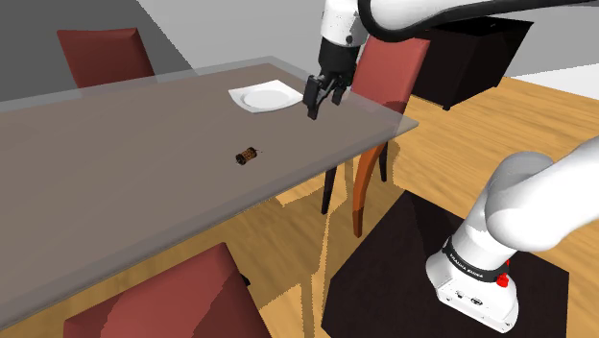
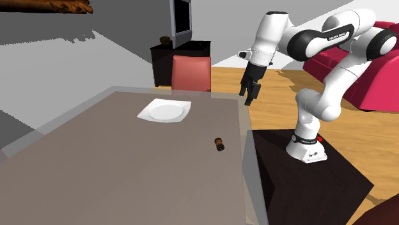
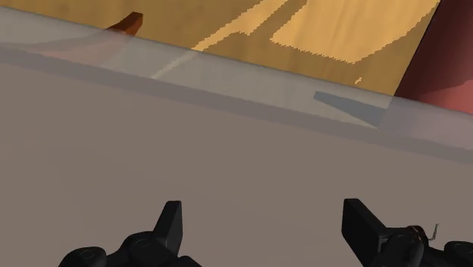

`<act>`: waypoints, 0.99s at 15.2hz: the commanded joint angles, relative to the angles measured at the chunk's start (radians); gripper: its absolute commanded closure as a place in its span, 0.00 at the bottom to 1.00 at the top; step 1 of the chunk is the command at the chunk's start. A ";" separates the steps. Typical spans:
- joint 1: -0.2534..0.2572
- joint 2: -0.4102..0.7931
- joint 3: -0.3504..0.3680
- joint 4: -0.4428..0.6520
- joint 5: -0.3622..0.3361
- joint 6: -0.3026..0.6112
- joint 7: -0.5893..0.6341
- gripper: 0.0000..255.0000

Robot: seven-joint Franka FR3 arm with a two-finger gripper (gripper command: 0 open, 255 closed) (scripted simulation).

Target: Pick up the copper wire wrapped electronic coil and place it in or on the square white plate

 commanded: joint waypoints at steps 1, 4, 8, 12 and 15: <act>0.005 0.048 0.041 0.011 -0.013 0.052 0.035 0.00; 0.006 0.131 0.101 0.046 -0.048 0.117 0.089 0.00; 0.000 0.253 0.182 0.110 -0.123 0.188 0.175 0.00; -0.004 0.389 0.258 0.195 -0.236 0.235 0.278 0.00; 0.003 0.502 0.305 0.273 -0.345 0.249 0.364 0.00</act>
